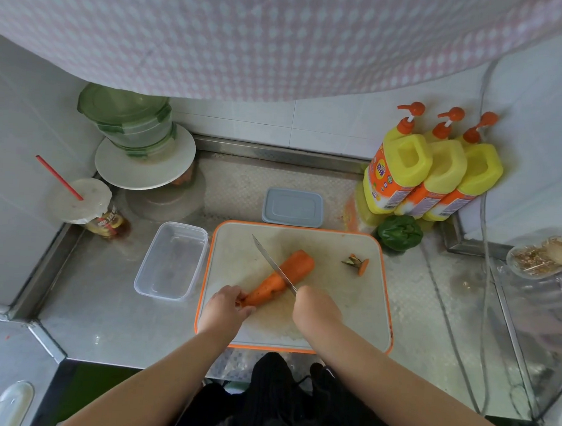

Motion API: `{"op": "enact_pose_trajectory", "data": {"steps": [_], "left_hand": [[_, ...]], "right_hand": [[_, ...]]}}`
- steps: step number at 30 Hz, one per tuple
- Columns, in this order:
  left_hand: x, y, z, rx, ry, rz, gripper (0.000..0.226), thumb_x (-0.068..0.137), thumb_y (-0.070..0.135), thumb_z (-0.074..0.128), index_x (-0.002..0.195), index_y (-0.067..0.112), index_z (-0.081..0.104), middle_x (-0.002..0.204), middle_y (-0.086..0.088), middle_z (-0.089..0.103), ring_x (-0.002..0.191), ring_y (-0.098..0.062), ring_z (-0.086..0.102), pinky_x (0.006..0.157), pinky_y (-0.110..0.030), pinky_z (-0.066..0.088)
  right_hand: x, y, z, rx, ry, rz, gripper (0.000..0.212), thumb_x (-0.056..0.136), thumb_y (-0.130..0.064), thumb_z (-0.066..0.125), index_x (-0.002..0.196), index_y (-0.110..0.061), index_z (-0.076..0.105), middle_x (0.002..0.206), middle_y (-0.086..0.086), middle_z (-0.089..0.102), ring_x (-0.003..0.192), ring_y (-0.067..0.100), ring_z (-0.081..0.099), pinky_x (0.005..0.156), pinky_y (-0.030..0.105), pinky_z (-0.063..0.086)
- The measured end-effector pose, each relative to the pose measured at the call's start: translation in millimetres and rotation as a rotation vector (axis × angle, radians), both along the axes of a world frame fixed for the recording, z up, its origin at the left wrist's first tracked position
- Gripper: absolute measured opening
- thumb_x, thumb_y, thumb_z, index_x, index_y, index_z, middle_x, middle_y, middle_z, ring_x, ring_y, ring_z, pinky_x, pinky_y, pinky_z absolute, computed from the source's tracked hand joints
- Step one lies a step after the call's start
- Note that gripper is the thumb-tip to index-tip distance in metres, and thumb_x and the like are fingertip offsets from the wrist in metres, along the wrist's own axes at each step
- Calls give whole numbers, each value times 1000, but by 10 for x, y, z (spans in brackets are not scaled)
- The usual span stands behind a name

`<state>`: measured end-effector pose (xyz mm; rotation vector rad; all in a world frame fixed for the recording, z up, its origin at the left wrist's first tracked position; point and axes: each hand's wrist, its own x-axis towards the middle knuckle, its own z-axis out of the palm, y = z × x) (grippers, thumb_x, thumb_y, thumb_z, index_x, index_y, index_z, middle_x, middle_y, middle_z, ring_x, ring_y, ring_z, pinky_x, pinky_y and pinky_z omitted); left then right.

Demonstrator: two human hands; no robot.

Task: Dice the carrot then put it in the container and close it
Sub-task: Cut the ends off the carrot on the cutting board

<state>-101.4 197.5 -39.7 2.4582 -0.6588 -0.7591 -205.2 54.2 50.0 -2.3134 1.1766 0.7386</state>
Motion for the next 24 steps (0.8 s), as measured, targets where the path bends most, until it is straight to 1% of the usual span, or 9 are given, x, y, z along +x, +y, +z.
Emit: {"op": "enact_pose_trajectory", "data": {"steps": [3, 6, 10, 13, 15, 17, 20, 24], "left_hand": [[11, 2, 2, 0, 4, 3, 21, 85, 33, 73, 98, 20, 64, 97, 6, 57, 85, -11, 55, 68, -23, 40], [20, -3, 13, 9, 18, 14, 21, 87, 34, 72, 100, 20, 65, 100, 5, 53, 83, -10, 53, 65, -19, 36], [48, -27, 26, 34, 38, 8, 28, 89, 36, 70, 110, 18, 67, 103, 4, 51, 86, -11, 52, 72, -20, 37], [55, -37, 39, 52, 51, 6, 28, 88, 36, 70, 110, 19, 66, 103, 5, 53, 88, -11, 54, 74, -20, 39], [61, -41, 48, 30, 70, 27, 27, 87, 32, 72, 109, 22, 61, 100, 6, 55, 88, -10, 54, 73, -21, 39], [72, -49, 58, 8, 95, 53, 27, 85, 27, 74, 104, 23, 56, 97, 5, 57, 86, -10, 54, 67, -21, 38], [87, -63, 71, 22, 104, 47, 19, 86, 26, 74, 94, 23, 57, 93, 4, 60, 83, -11, 56, 63, -21, 39], [105, -60, 65, 48, 112, 49, 17, 85, 28, 74, 90, 22, 59, 93, 3, 61, 83, -13, 57, 63, -23, 40]], "right_hand": [[19, -1, -9, 3, -1, 0, 27, 93, -3, 46, 116, -11, 58, 116, 8, 61, 110, 27, 57, 88, 35, 48], [41, -6, -8, 0, 1, 8, 28, 93, -2, 45, 116, -11, 57, 116, 8, 61, 110, 28, 57, 85, 34, 46], [61, -12, -4, -3, -5, 17, 26, 93, -3, 46, 115, -11, 56, 114, 9, 61, 107, 28, 58, 83, 34, 47], [86, -10, -2, -17, 0, 27, 26, 95, -4, 46, 118, -10, 56, 116, 9, 61, 109, 28, 57, 85, 34, 47], [109, -10, -6, -21, 9, 34, 27, 95, -4, 47, 120, -10, 56, 118, 9, 60, 111, 28, 57, 89, 35, 47], [139, -14, 0, -17, 16, 35, 28, 94, -4, 49, 121, -10, 56, 120, 10, 60, 112, 28, 57, 91, 36, 48], [180, -22, 14, -7, 2, 13, 28, 94, -5, 50, 121, -10, 58, 120, 10, 60, 113, 29, 57, 92, 37, 48], [57, 11, -38, -3, -34, 12, 25, 95, -5, 46, 117, -10, 58, 117, 9, 61, 110, 27, 58, 88, 35, 48]]}}
